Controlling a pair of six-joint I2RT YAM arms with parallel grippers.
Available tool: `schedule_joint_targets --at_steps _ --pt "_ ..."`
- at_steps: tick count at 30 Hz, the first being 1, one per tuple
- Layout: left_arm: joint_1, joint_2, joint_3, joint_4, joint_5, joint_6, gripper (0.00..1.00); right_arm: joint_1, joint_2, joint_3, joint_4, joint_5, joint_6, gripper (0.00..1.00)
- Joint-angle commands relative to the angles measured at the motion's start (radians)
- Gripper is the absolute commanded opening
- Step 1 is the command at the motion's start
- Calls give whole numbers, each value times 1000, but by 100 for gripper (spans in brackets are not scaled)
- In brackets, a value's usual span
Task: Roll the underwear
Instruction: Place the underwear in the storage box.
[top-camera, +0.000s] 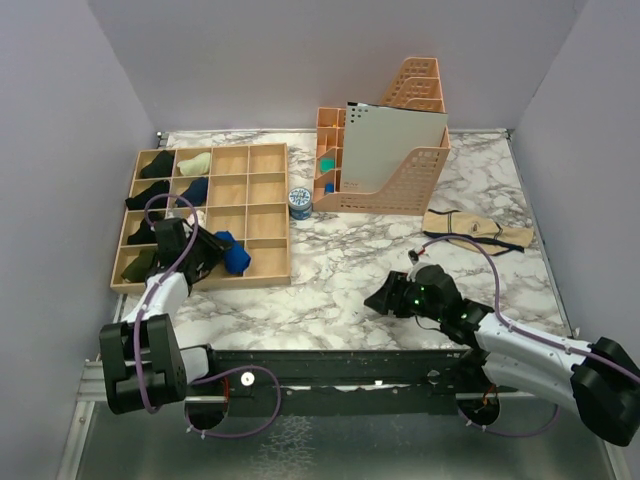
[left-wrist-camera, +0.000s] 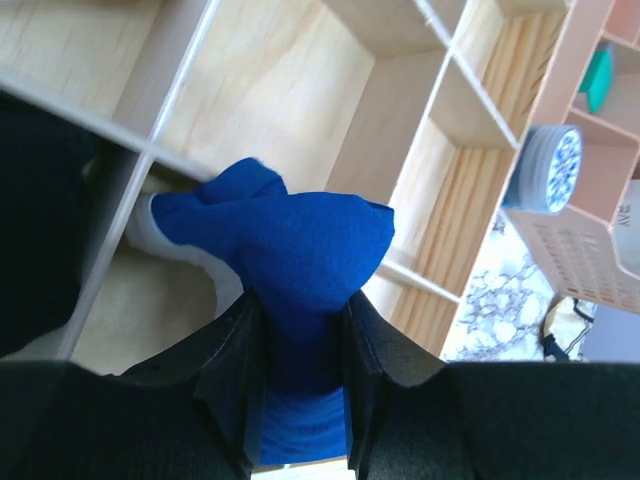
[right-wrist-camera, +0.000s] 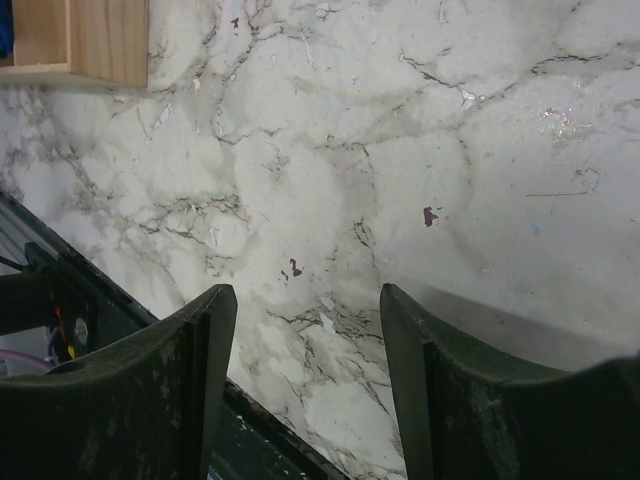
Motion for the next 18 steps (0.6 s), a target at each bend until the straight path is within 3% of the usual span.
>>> schedule_joint_targets --at_steps 1,12,18 --pt "9 -49 -82 35 11 21 0 4 17 3 14 -24 -1 64" --pt "8 -142 -97 -165 -236 89 0 3 15 7 6 -32 -10 64" --pt "8 -52 -81 -144 -195 117 0 3 6 -4 7 -39 -5 64"
